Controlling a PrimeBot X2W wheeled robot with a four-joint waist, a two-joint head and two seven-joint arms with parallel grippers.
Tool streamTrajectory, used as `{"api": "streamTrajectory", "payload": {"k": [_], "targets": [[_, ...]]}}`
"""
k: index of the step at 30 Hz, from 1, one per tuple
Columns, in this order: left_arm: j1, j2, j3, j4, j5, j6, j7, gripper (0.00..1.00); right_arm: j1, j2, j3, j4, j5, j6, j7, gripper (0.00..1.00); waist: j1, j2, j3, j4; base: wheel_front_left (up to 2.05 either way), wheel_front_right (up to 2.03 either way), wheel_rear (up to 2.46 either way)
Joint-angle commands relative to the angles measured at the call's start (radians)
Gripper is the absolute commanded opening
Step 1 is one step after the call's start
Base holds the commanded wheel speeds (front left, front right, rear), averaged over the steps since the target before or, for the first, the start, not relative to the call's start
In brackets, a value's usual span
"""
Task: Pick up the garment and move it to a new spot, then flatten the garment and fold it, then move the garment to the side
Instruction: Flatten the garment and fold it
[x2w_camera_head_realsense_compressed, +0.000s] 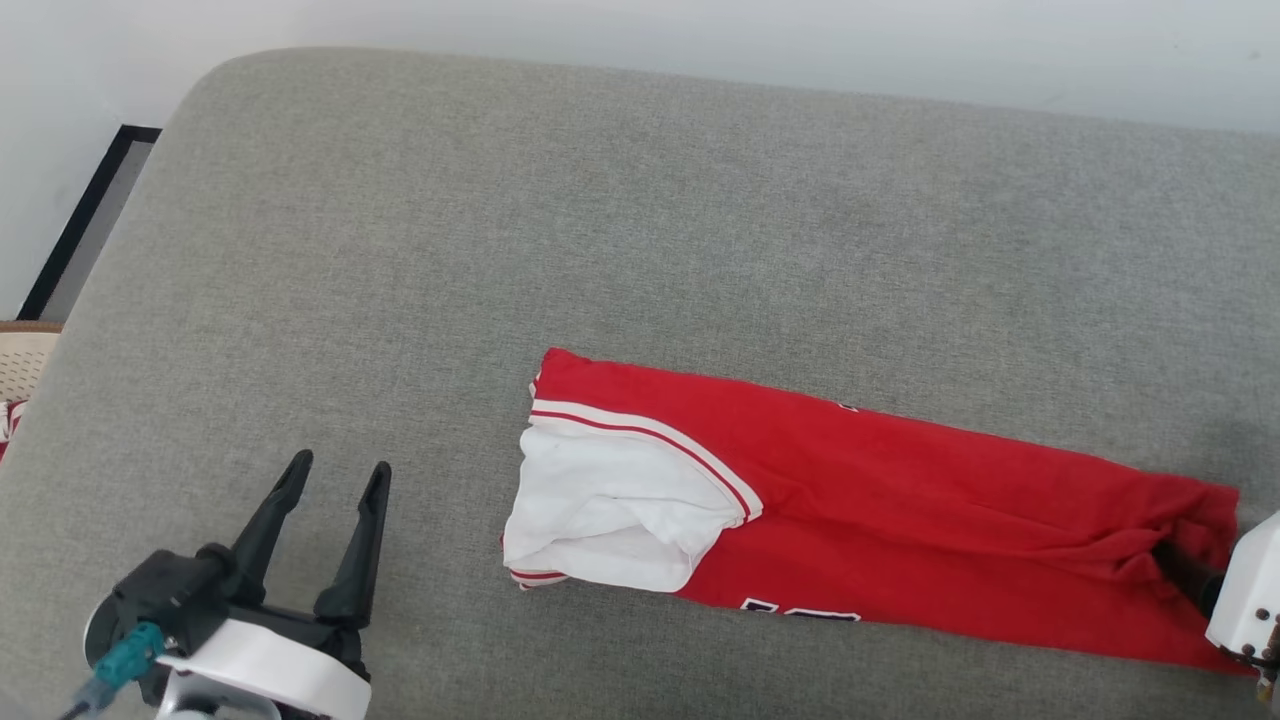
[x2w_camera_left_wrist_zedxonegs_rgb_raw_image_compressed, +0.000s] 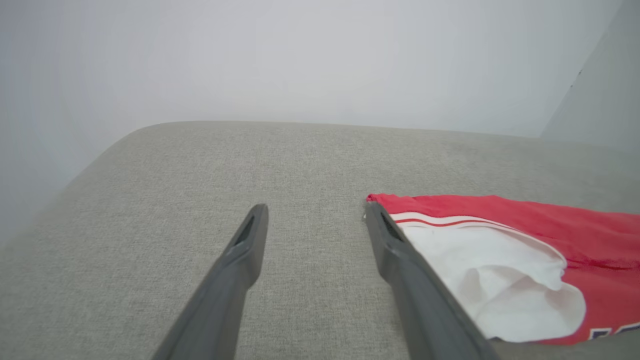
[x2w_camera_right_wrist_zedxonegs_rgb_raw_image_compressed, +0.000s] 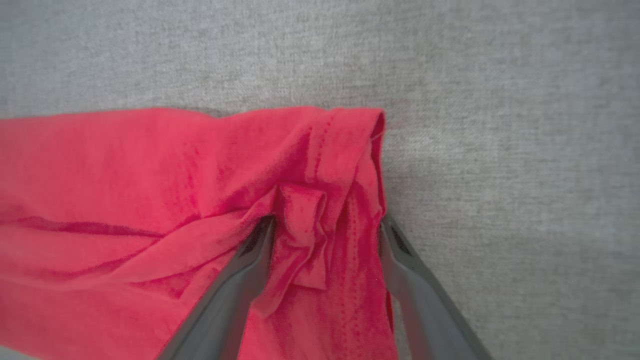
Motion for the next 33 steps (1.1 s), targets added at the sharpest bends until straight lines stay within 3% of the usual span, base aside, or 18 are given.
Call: {"api": "streamTrajectory", "payload": {"k": [1, 2, 3, 4, 5, 15, 28, 33], "targets": [[0.020, -0.023, 0.023, -0.012, 0.036, 0.002, -0.005, 1.00, 0.011, 0.033, 0.021, 0.045, -0.002, 0.001, 0.021, 1.00, 0.0000, -0.0001, -0.001, 0.003, 0.00, 0.00, 0.00], [0.023, -0.030, 0.032, -0.017, 0.057, 0.002, -0.005, 1.00, 0.010, 0.034, 0.020, 0.054, -0.005, 0.001, 0.022, 0.95, 0.0000, -0.0001, -0.001, 0.004, 0.00, 0.00, 0.00], [0.029, -0.037, 0.037, -0.020, 0.066, 0.002, -0.005, 1.00, 0.011, 0.035, 0.021, 0.062, -0.006, 0.001, 0.025, 0.67, 0.0000, -0.0001, -0.001, 0.004, 0.00, 0.00, 0.00], [0.029, -0.037, 0.037, -0.020, 0.066, 0.002, -0.005, 1.00, 0.011, 0.035, 0.021, 0.062, -0.006, 0.001, 0.025, 0.67, 0.0000, -0.0001, -0.001, 0.004, 0.00, 0.00, 0.00], [0.034, -0.048, 0.047, -0.023, 0.085, 0.002, -0.005, 1.00, 0.007, 0.041, 0.012, 0.076, -0.009, 0.000, 0.025, 0.00, 0.0000, -0.0001, 0.000, 0.004, 0.00, 0.00, 0.00], [0.043, -0.046, 0.044, -0.061, 0.089, 0.002, -0.005, 1.00, -0.053, 0.006, -0.065, 0.067, -0.026, -0.003, -0.025, 0.00, 0.0000, -0.0001, 0.009, -0.030, 0.00, 0.00, 0.00], [0.043, -0.027, 0.028, -0.089, 0.069, 0.002, -0.005, 1.00, -0.078, -0.116, -0.373, 0.016, -0.092, 0.000, 0.000, 0.00, 0.0000, -0.0001, 0.026, -0.083, 0.00, 0.00, 0.00], [0.037, -0.024, 0.026, -0.078, 0.070, 0.002, -0.005, 1.00, -0.071, -0.106, -0.378, -0.045, -0.103, 0.000, 0.037, 0.00, 0.0000, -0.0001, 0.019, -0.095, 0.00, 0.00, 0.00]]}}
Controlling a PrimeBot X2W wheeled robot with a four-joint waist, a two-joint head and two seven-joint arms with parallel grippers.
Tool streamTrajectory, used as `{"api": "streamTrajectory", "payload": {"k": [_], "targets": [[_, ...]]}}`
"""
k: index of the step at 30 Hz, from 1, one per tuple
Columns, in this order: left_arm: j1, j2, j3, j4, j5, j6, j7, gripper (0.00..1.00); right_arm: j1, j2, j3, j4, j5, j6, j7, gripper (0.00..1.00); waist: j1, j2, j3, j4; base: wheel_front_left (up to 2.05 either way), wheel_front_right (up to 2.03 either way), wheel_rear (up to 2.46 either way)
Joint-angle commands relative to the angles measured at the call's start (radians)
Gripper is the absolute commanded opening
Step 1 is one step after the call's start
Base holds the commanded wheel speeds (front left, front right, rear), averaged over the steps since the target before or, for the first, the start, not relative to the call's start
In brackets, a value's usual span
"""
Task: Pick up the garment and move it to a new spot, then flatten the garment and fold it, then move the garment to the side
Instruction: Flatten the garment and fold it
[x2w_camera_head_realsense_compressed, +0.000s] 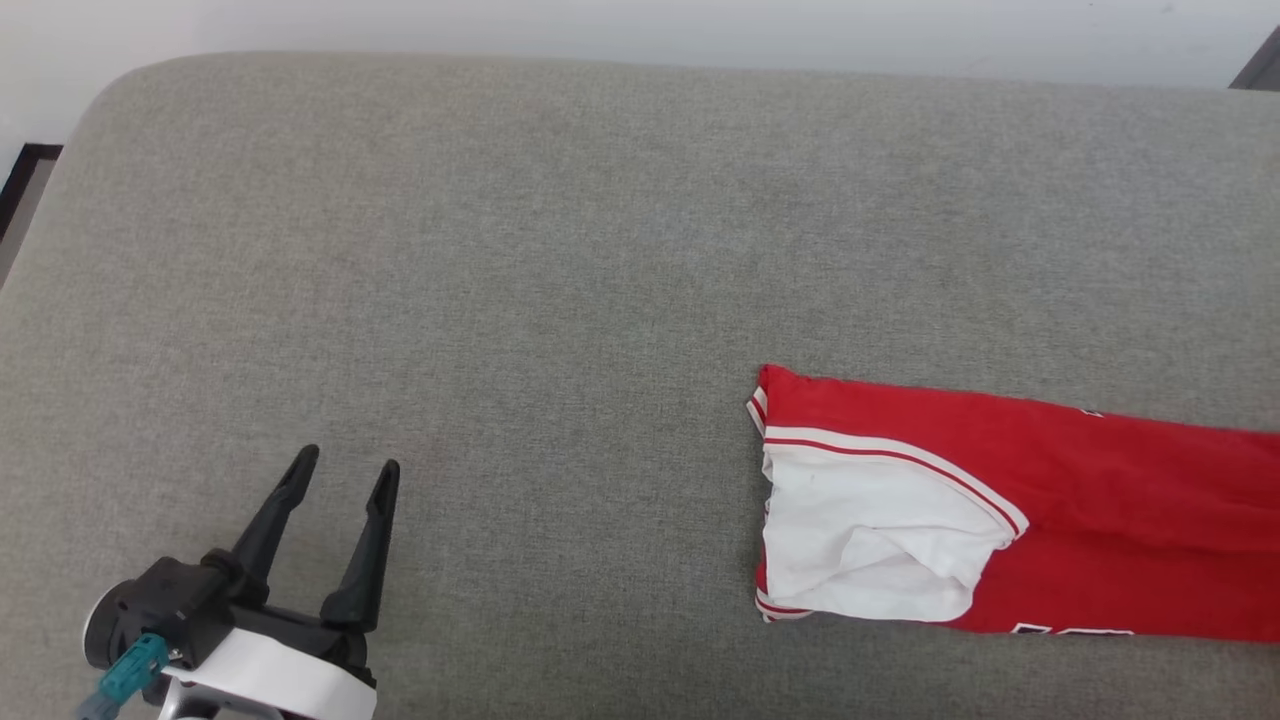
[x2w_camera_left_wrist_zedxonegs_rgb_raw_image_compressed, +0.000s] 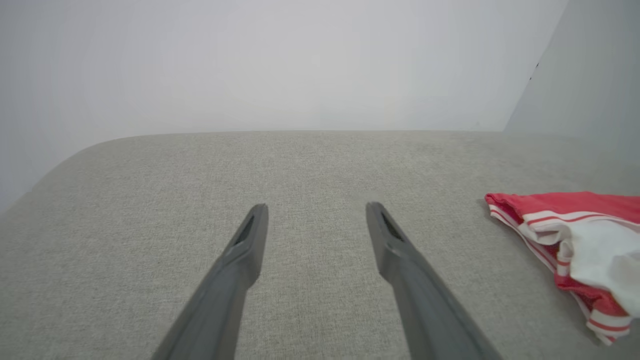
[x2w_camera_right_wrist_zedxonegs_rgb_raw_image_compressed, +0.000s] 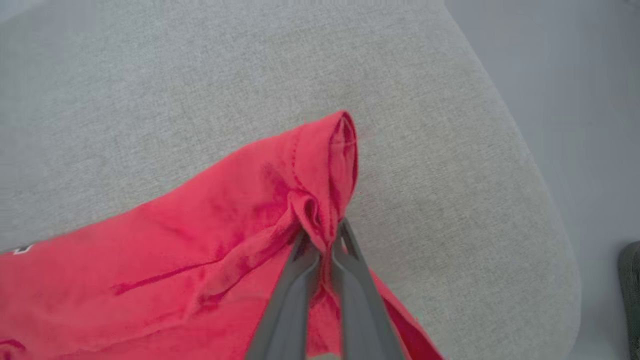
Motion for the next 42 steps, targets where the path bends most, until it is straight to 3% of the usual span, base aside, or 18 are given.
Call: {"api": "streamTrajectory", "payload": {"k": [1, 7, 12, 17, 24, 37, 38, 39, 40, 42], "targets": [[0.003, 0.003, 0.000, 0.006, -0.003, 0.002, -0.005, 1.00, 0.005, 0.013, 0.022, -0.022, 0.011, 0.000, 0.010, 0.00, 0.0000, -0.0001, -0.005, -0.004, 0.00, 0.00, 0.00], [0.011, 0.003, -0.005, 0.030, 0.003, 0.002, -0.005, 1.00, 0.040, 0.053, 0.208, -0.168, 0.117, 0.000, 0.092, 0.00, 0.0000, -0.0001, -0.021, -0.018, 0.00, 0.00, 0.00], [0.001, 0.002, -0.011, 0.033, 0.012, 0.002, -0.005, 1.00, 0.067, 0.069, 0.419, -0.331, 0.177, 0.000, 0.153, 0.00, 0.0000, -0.0001, -0.023, -0.023, 0.00, 0.00, 0.00], [-0.025, -0.005, -0.029, 0.029, 0.015, 0.002, -0.005, 1.00, 0.041, 0.070, 0.664, -0.415, 0.198, 0.000, 0.178, 0.00, 0.0000, -0.0001, -0.022, -0.007, 0.00, 0.00, 0.00], [-0.047, -0.015, -0.049, 0.026, 0.005, 0.002, -0.005, 1.00, -0.061, 0.092, 0.858, -0.347, 0.204, 0.000, 0.147, 0.00, 0.0000, -0.0001, -0.002, 0.033, 0.00, 0.00, 0.00], [-0.073, -0.033, -0.063, 0.040, -0.010, 0.002, -0.005, 1.00, -0.158, 0.090, 0.977, -0.113, 0.203, 0.000, 0.032, 0.00, 0.0000, -0.0001, 0.019, 0.087, 0.00, 0.00, 0.00], [-0.074, -0.034, -0.063, 0.041, -0.011, 0.002, -0.005, 1.00, -0.160, 0.088, 0.983, -0.100, 0.202, 0.000, 0.021, 0.03, 0.0000, -0.0001, 0.019, 0.087, 0.00, 0.00, 0.00], [-0.074, -0.033, -0.063, 0.043, -0.012, 0.002, -0.005, 1.00, -0.163, 0.088, 0.989, -0.090, 0.204, 0.000, 0.009, 0.41, 0.0000, -0.0001, 0.018, 0.087, 0.00, 0.00, 0.00], [-0.072, -0.033, -0.062, 0.045, -0.014, 0.002, -0.005, 1.00, -0.168, 0.090, 0.991, -0.086, 0.206, 0.000, -0.009, 0.98, 0.0000, -0.0001, 0.015, 0.085, 0.00, 0.00, 0.00], [-0.064, -0.029, -0.056, 0.047, -0.018, 0.002, -0.005, 1.00, -0.169, 0.093, 0.996, -0.086, 0.223, 0.000, -0.030, 1.00, 0.0000, -0.0001, 0.007, 0.078, 0.00, 0.00, 0.00]]}}
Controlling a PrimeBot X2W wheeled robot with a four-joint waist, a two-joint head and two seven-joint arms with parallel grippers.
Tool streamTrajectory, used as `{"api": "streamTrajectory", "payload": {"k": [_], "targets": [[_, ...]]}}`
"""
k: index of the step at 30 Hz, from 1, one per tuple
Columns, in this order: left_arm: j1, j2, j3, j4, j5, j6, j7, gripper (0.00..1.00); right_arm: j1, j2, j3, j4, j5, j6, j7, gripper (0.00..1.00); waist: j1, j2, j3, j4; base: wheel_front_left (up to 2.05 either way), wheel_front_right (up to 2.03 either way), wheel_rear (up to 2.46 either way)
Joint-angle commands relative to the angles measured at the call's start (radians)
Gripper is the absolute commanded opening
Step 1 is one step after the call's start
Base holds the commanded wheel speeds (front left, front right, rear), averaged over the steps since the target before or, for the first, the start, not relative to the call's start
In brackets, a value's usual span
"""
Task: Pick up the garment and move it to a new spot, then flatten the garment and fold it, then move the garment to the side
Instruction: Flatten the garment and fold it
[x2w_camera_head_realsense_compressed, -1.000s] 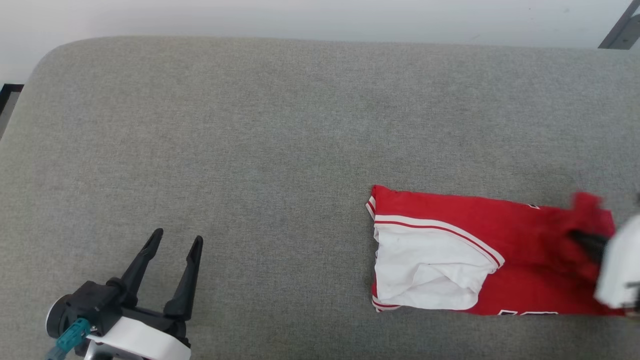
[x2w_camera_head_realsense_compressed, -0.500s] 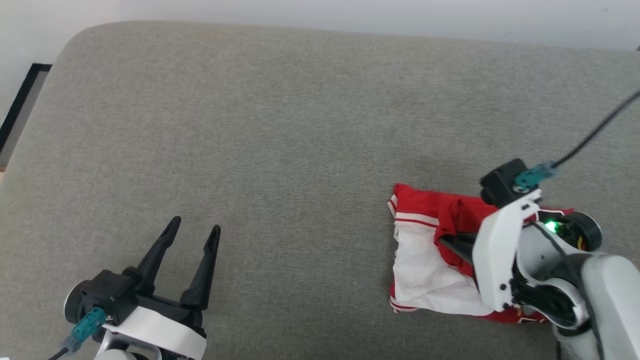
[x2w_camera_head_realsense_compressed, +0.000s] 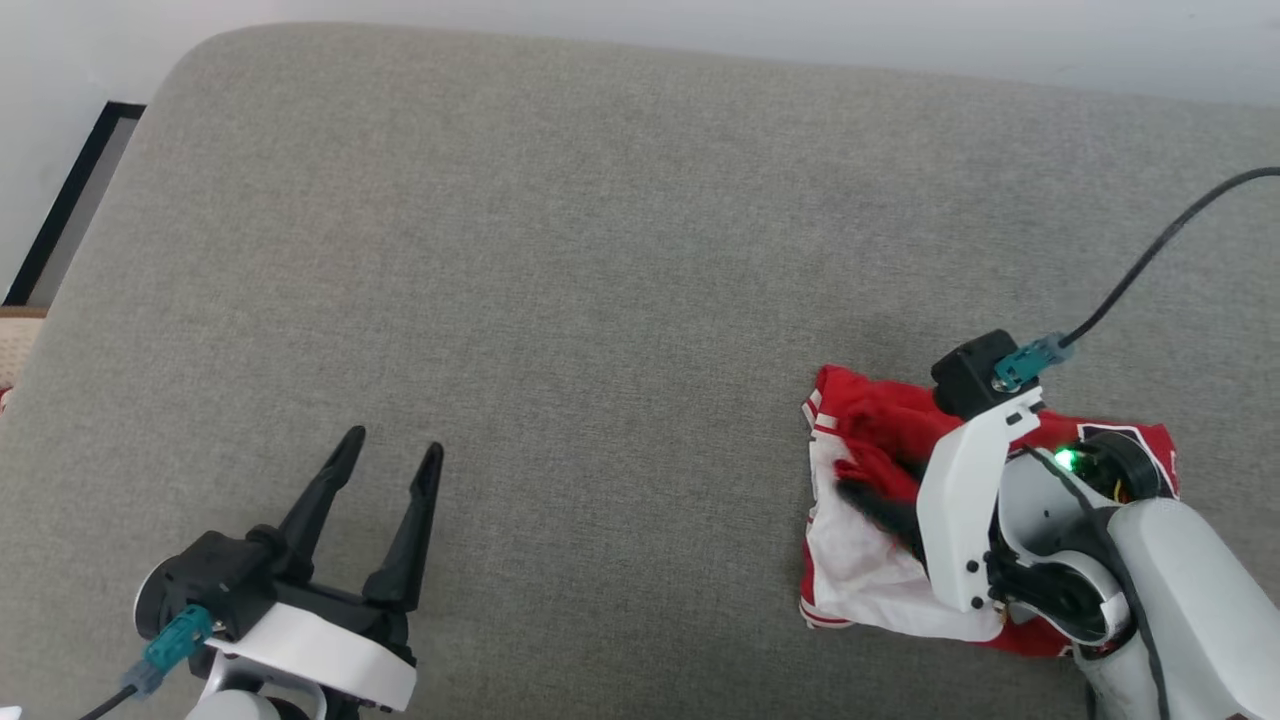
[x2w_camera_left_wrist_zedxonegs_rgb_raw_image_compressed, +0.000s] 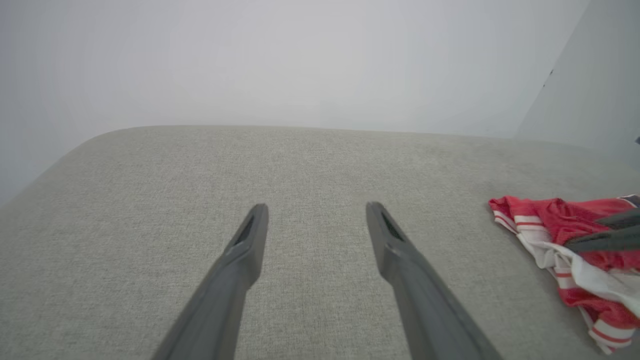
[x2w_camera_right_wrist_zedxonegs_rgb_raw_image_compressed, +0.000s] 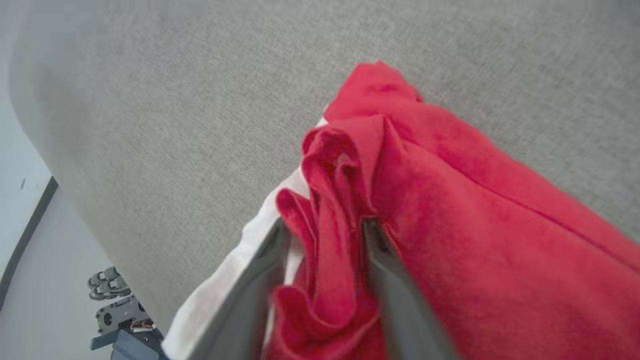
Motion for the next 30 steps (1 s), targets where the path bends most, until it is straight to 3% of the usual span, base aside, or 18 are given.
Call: {"api": "streamTrajectory", "payload": {"k": [1, 10, 14, 20, 28, 30], "targets": [[0.003, 0.004, 0.009, 0.003, -0.009, 0.002, -0.005, 1.00, -0.010, 0.003, -0.009, -0.007, 0.021, 0.000, -0.026, 1.00, 0.0000, 0.0000, -0.011, -0.011, 0.00, 0.00, 0.00], [0.037, 0.004, 0.000, 0.025, -0.048, 0.002, -0.005, 1.00, 0.026, -0.032, -0.136, -0.031, 0.069, 0.000, -0.107, 1.00, 0.0000, 0.0000, -0.064, -0.078, 0.00, 0.00, 0.00], [0.036, 0.001, -0.014, 0.044, -0.072, 0.002, -0.005, 1.00, 0.047, -0.066, -0.211, 0.019, 0.026, 0.000, -0.186, 1.00, 0.0000, 0.0000, -0.082, -0.102, 0.00, 0.00, 0.00], [0.030, 0.000, -0.019, 0.070, -0.086, 0.002, -0.005, 1.00, 0.060, -0.072, -0.268, 0.129, -0.043, 0.000, -0.446, 1.00, 0.0000, 0.0000, -0.104, -0.133, 0.00, 0.00, 0.00], [0.058, -0.023, 0.048, 0.085, -0.082, 0.002, -0.005, 1.00, 0.085, -0.058, -0.200, 0.254, -0.090, 0.000, -0.863, 1.00, 0.0000, 0.0000, -0.157, -0.165, 0.00, 0.00, 0.00], [0.066, -0.027, 0.059, 0.084, -0.077, 0.002, -0.005, 1.00, 0.093, -0.058, -0.191, 0.269, -0.099, 0.000, -0.908, 1.00, 0.0000, 0.0000, -0.167, -0.167, 0.00, 0.00, 0.00]]}}
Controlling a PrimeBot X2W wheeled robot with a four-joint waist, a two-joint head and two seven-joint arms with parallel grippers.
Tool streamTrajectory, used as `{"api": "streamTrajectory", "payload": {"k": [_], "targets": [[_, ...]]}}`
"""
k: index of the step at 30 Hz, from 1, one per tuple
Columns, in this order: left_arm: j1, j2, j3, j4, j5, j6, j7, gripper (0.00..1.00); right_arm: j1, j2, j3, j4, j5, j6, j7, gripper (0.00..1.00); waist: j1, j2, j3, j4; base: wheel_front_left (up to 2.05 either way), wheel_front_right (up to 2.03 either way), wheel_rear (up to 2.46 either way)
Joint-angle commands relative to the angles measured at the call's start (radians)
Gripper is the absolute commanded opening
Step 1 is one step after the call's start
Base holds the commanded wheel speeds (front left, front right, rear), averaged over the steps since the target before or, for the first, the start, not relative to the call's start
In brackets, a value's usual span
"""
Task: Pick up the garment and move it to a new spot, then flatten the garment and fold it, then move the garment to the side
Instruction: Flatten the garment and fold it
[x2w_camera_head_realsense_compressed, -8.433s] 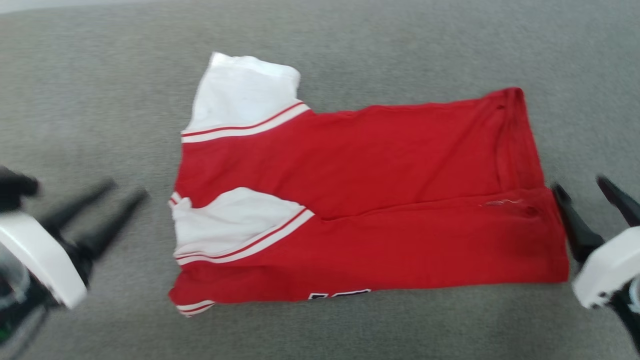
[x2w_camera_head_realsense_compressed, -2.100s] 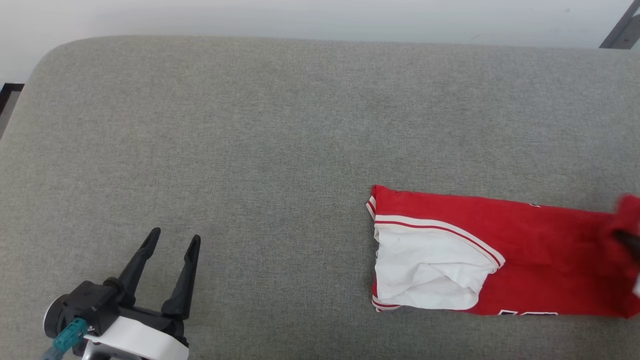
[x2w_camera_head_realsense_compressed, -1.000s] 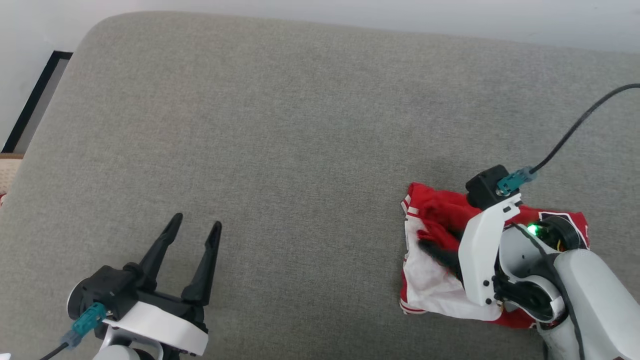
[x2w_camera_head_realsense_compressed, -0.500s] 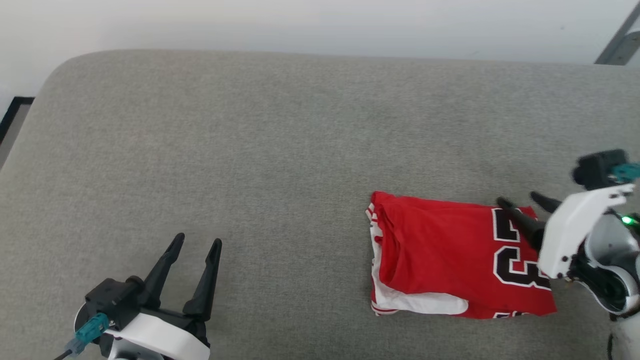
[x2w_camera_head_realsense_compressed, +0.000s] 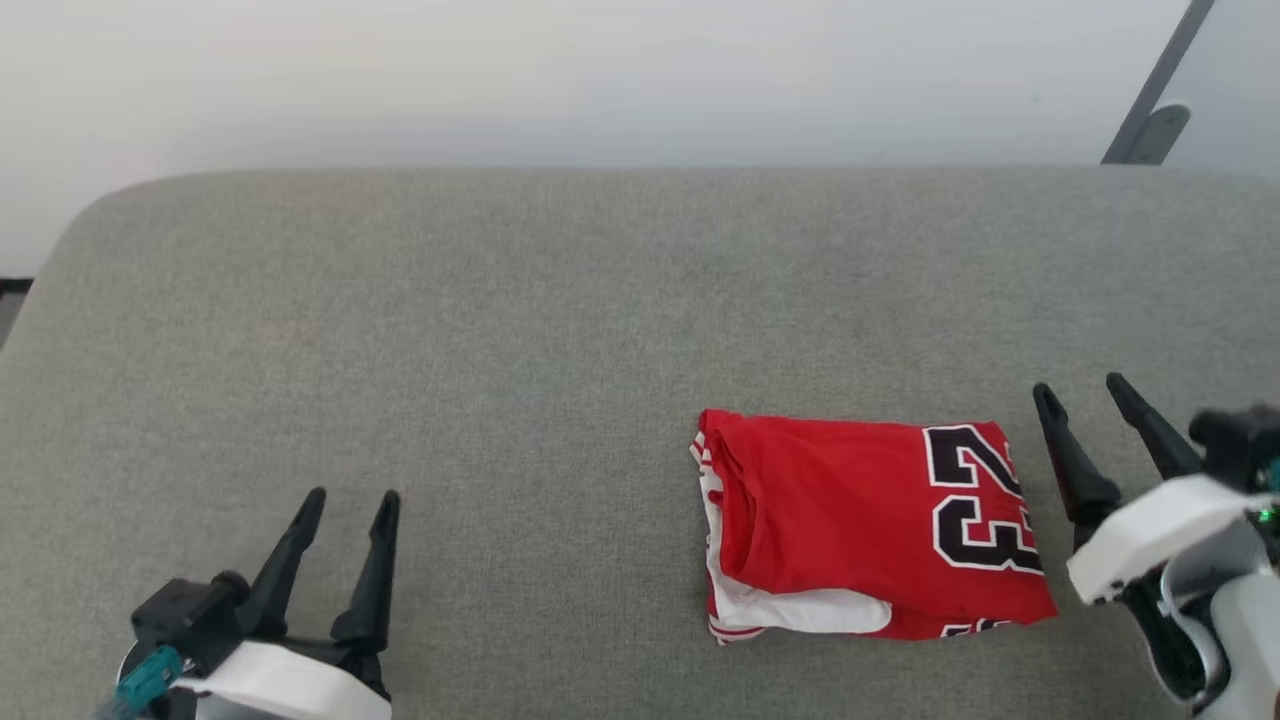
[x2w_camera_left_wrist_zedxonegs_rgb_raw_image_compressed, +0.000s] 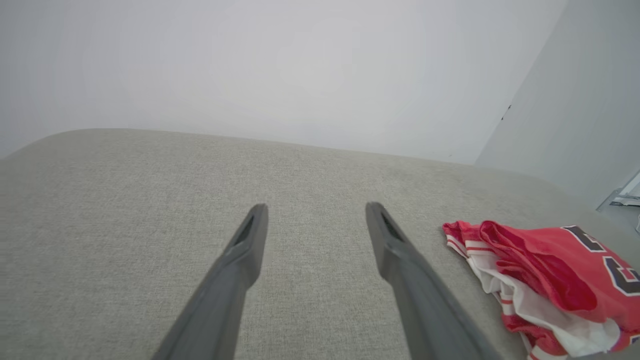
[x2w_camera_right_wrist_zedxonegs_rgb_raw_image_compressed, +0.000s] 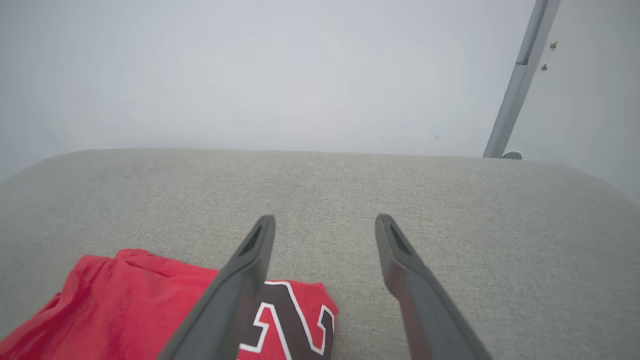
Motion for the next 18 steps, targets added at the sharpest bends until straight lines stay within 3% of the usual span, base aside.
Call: {"api": "streamTrajectory", "payload": {"k": [1, 6, 18], "targets": [[0.018, -0.007, 0.014, -0.004, 0.004, 0.002, -0.005, 1.00, 0.013, 0.000, 0.005, 0.011, -0.009, 0.000, -0.044, 1.00, 0.0000, -0.0001, -0.019, -0.008, 0.00, 0.00, 0.00], [0.064, -0.018, 0.039, -0.017, 0.026, 0.002, -0.005, 1.00, 0.073, 0.012, -0.004, 0.037, -0.018, 0.000, -0.165, 1.00, 0.0000, -0.0001, -0.058, -0.013, 0.00, 0.00, 0.00], [0.223, -0.042, 0.100, -0.125, 0.061, 0.002, -0.005, 1.00, 0.249, 0.045, -0.135, -0.060, -0.043, 0.000, -0.189, 1.00, 0.0000, -0.0001, -0.087, -0.005, 0.00, 0.00, 0.00]]}}
